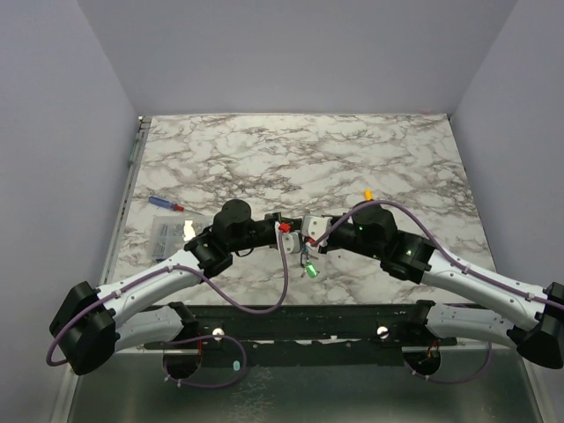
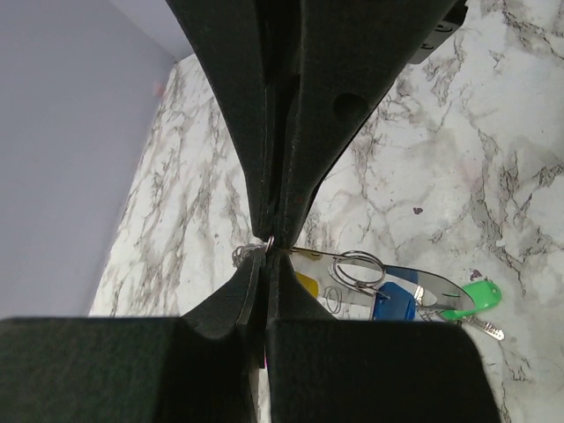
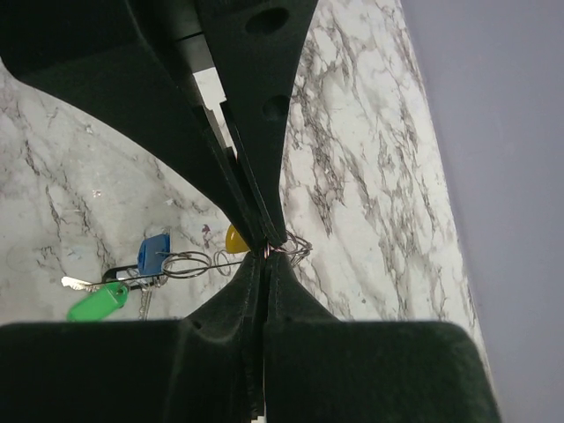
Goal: Put the keys on the keyring
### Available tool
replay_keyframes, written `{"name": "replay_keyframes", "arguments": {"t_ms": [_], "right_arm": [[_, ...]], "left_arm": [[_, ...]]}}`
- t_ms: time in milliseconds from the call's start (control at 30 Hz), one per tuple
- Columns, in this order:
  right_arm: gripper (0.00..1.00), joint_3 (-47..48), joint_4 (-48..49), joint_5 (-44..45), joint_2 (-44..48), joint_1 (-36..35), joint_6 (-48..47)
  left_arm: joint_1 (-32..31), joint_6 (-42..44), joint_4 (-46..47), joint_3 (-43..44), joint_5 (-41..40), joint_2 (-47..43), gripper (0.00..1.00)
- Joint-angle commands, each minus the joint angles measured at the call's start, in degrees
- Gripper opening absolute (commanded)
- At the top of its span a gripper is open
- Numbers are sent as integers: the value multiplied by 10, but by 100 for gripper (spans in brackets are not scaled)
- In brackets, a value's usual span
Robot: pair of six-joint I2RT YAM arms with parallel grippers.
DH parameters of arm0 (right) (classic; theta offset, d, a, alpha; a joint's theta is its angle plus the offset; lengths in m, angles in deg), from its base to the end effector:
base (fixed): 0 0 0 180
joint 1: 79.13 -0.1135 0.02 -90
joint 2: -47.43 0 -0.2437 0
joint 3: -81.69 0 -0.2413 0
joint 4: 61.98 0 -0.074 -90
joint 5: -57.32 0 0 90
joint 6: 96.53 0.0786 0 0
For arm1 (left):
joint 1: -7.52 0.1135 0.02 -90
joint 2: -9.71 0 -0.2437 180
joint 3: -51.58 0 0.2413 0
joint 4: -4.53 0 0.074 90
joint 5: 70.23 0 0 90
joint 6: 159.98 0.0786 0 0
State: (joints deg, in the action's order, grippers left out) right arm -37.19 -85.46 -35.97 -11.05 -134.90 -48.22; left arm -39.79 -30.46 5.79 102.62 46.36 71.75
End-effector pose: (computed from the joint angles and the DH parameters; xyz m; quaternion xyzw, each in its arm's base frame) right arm 0.1516 0.2308 0.2781 -0.6293 0.5306 0.0930 0.5601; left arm 0.1673 -0.2332 0.2583 0.6191 0.4386 -0.2180 0.6139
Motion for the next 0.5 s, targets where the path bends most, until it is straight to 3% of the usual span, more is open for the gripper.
{"name": "replay_keyframes", "arguments": {"t_ms": [0,67,233,333,467], "right_arm": [[1,-10,15,1,1,-3,-10],[1,-20,32,5,14,-3,-12],[1,-48,85,11,56,-3,-6],[1,-65,136,3,84,-3,3],[1,-86,180,-9,118,-3,19]], "left_arm": [[-4,13,10,17,19,-16,0],[-4,17,10,16,17,-22,3],[-2,48,10,-3,-22,-61,36],[9,45,14,-6,-25,-77,43],[31,15,49,-14,10,-90,44]]}}
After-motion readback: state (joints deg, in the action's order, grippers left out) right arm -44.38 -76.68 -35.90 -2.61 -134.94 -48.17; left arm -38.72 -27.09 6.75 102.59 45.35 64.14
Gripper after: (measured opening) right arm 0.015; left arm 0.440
